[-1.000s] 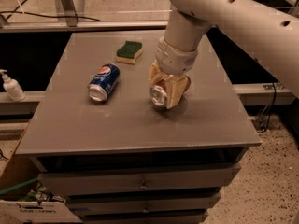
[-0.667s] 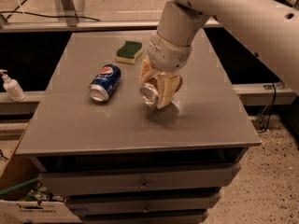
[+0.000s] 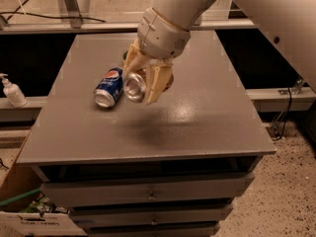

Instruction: Pick orange can

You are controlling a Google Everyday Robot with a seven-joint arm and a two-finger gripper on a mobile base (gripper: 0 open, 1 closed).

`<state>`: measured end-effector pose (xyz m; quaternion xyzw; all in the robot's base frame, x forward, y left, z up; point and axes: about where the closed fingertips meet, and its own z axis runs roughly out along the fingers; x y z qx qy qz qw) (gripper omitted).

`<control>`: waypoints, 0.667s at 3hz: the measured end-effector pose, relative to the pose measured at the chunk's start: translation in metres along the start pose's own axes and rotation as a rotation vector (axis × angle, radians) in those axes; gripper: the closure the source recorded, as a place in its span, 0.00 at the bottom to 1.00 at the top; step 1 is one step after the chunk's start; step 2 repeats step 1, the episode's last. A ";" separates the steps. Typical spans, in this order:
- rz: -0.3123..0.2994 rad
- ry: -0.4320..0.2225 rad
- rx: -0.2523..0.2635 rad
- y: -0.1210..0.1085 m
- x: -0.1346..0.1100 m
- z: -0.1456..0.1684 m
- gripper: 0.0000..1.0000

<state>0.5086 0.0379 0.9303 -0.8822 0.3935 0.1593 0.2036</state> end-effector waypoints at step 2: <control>0.000 0.000 0.000 0.000 0.000 0.000 1.00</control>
Offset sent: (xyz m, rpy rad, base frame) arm 0.0000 0.0000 0.0000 0.0000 0.0000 0.0000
